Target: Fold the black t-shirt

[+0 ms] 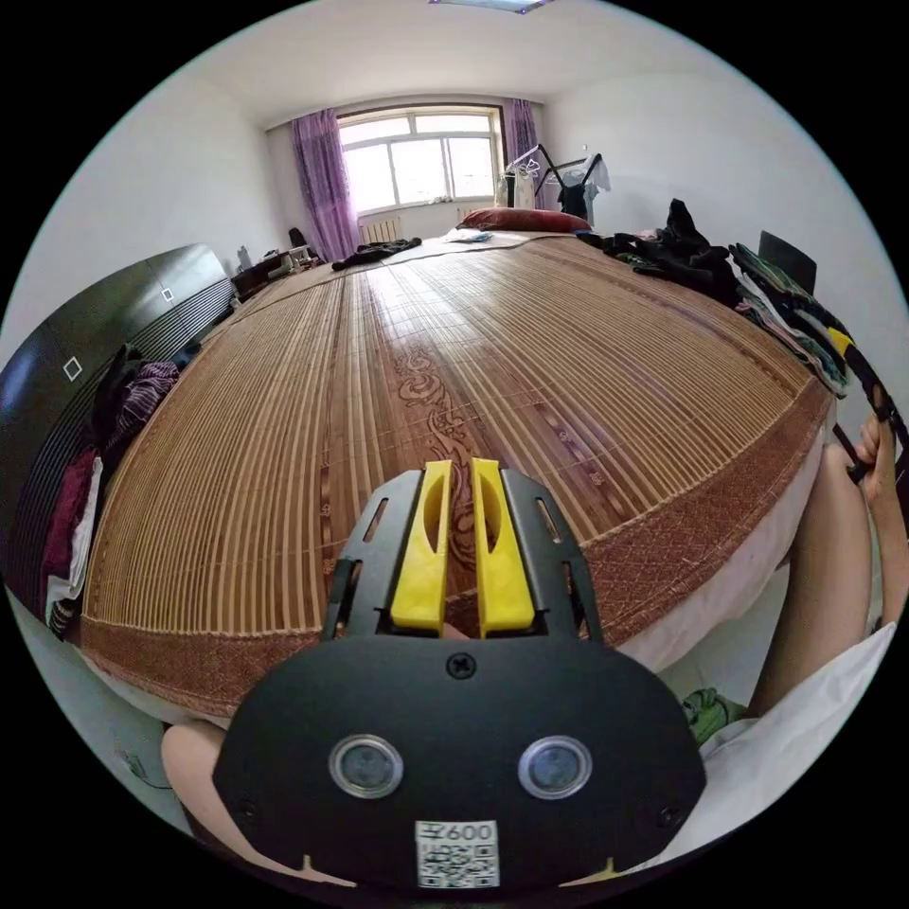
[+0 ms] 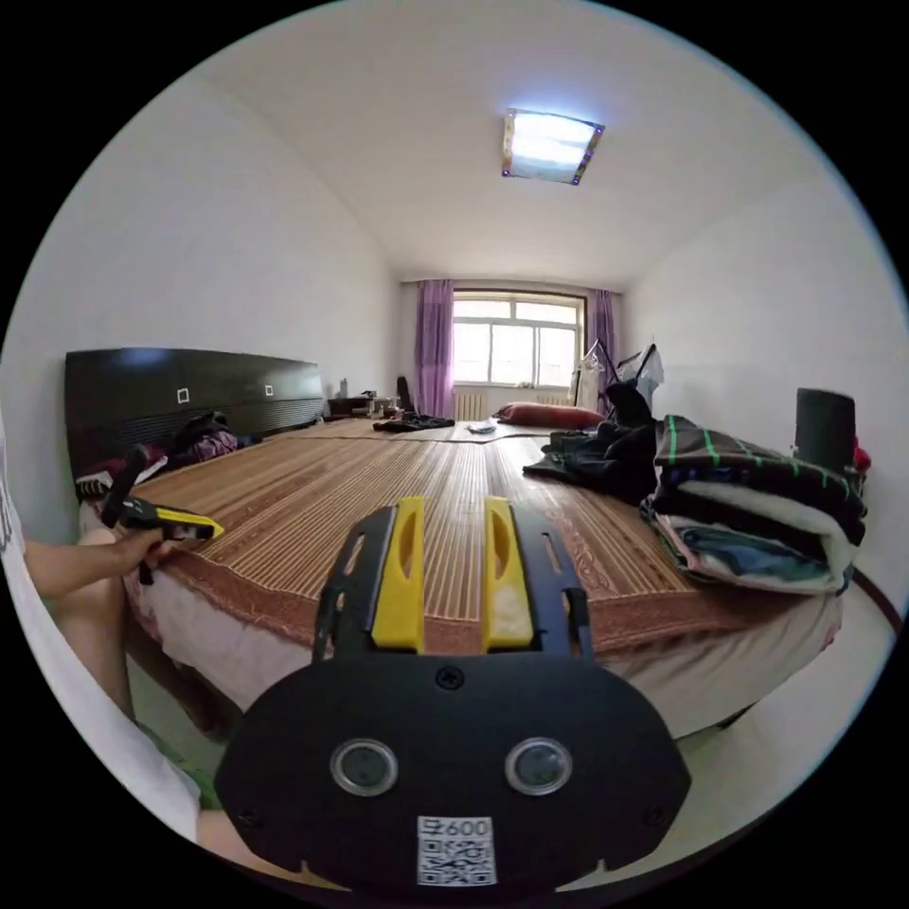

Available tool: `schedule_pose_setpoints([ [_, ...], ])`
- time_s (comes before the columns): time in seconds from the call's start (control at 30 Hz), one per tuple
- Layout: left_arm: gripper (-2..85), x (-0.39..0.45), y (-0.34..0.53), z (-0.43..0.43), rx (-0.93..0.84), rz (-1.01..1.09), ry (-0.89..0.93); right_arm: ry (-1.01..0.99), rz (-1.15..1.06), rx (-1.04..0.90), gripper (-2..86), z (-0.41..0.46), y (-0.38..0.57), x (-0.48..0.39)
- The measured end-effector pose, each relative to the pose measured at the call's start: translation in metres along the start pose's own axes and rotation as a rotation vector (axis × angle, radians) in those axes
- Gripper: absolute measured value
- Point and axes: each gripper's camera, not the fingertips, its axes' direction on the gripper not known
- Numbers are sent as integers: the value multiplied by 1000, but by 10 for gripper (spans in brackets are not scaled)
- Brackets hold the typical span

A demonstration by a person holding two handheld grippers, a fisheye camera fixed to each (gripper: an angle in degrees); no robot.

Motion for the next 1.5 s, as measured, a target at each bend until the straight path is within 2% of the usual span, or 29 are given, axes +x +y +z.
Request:
schedule_pose_setpoints([
  [0.2,23,-2,5,-3,5,-22,41,-76,-152,-62,6,22,4,-44],
  [0.37,25,-3,23,7,13,4,9,76,-125,-2,1,26,10,-73],
  [0.5,26,-23,46,25,15,19,-1,81,-148,-128,100,62,-11,-78],
  [0.53,26,-35,54,32,14,17,8,121,-190,-111,108,73,-20,-80],
  [0.67,25,-75,81,56,14,5,34,210,-266,96,14,108,-56,-65],
  [0.8,23,-110,120,90,20,20,3,358,-189,110,70,214,-127,4],
  [0.83,22,-120,132,101,21,29,-13,394,-141,47,106,255,-146,31],
  [0.93,19,-153,164,131,18,39,-35,463,-238,-180,42,360,-169,75],
  [0.97,18,-162,171,138,17,37,-35,499,-264,-199,25,378,-171,80],
  [1.0,16,-182,184,150,15,31,-31,507,-355,-290,27,416,-172,88],
  [1.07,14,-215,207,170,11,9,-35,525,-366,-562,92,478,-175,112],
  [1.13,12,-256,238,197,12,7,-32,588,-243,-916,128,545,-150,158],
  [1.17,12,-267,247,203,13,7,-31,571,-216,-960,124,555,-140,164],
  [1.27,11,-331,293,237,17,-1,-8,572,-140,-841,76,538,-141,162],
  [1.37,12,-410,343,273,21,-31,47,458,-60,-528,32,451,-176,139],
  [1.43,12,-484,385,306,18,-75,118,196,-49,-173,6,340,-213,112],
  [1.5,12,-545,420,333,16,-122,185,78,-36,-3,-2,267,-246,96],
])
